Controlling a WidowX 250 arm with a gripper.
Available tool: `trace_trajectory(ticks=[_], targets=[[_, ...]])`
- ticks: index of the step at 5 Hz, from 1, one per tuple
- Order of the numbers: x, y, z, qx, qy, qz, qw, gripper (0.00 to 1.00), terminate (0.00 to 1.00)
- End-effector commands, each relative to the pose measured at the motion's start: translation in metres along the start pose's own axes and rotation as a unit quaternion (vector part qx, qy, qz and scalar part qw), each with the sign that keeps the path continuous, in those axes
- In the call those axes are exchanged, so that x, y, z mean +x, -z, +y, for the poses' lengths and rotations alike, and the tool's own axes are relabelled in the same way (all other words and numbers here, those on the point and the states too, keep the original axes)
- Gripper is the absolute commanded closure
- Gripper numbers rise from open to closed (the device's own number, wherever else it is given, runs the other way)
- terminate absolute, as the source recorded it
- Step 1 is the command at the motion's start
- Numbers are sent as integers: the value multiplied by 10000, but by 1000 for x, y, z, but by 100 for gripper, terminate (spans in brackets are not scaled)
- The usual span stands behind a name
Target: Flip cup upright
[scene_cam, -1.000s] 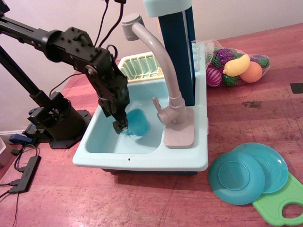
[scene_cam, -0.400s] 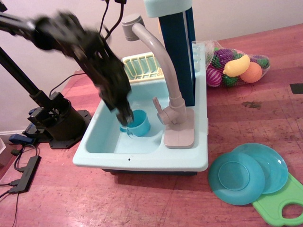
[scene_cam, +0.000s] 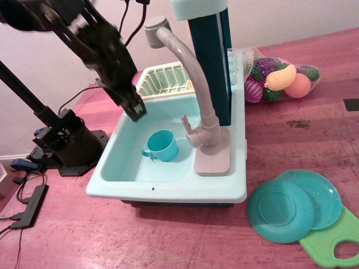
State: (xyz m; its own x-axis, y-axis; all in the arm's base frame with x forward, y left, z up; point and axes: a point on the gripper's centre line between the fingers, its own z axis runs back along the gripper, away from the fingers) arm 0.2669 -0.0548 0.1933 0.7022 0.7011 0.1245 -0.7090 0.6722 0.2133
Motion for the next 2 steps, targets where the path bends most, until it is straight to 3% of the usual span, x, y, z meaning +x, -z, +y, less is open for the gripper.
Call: trace_trajectory(ticks=[1,2], targets=[[5,-14,3,-238,-139,-127,9995,0,0],[5,-14,3,-238,-139,-127,9995,0,100]])
